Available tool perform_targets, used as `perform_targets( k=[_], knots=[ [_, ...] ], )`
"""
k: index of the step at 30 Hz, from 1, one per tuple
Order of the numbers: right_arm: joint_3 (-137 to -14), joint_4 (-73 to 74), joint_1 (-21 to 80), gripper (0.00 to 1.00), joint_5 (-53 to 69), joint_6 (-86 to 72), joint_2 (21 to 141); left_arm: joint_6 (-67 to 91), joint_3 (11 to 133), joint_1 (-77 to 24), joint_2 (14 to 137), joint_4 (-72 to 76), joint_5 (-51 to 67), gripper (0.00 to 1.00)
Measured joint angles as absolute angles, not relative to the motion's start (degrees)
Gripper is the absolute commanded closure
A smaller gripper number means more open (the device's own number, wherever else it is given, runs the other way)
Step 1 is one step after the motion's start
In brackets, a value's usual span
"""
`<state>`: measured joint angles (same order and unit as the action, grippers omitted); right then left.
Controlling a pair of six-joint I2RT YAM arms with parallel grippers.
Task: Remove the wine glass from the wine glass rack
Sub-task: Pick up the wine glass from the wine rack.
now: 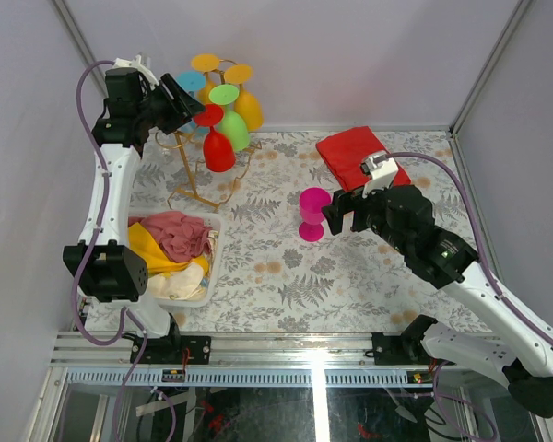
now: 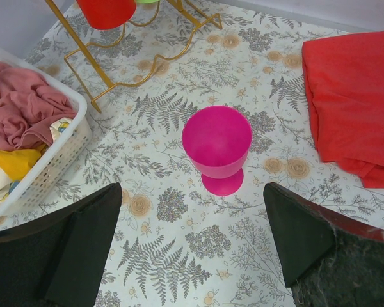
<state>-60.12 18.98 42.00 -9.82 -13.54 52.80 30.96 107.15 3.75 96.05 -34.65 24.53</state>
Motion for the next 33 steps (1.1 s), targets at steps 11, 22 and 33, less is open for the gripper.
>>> perform_targets(
  k=[11,22,33],
  knots=[
    [-60.1,19.0,42.0,0.01,-9.4,-13.7,53.9,31.6,106.7,3.7,96.3,-34.2,26.6,0.51],
    [-60.1,19.0,42.0,0.01,-9.3,-13.9,54.2,32.8,106.4,3.6,96.7,-34.0,27.8,0.62],
    [-60.1,19.0,42.0,0.01,-9.0,-14.0,54.2,36.8,101.9,3.6,95.8,-28.8,28.2,0.76]
  ],
)
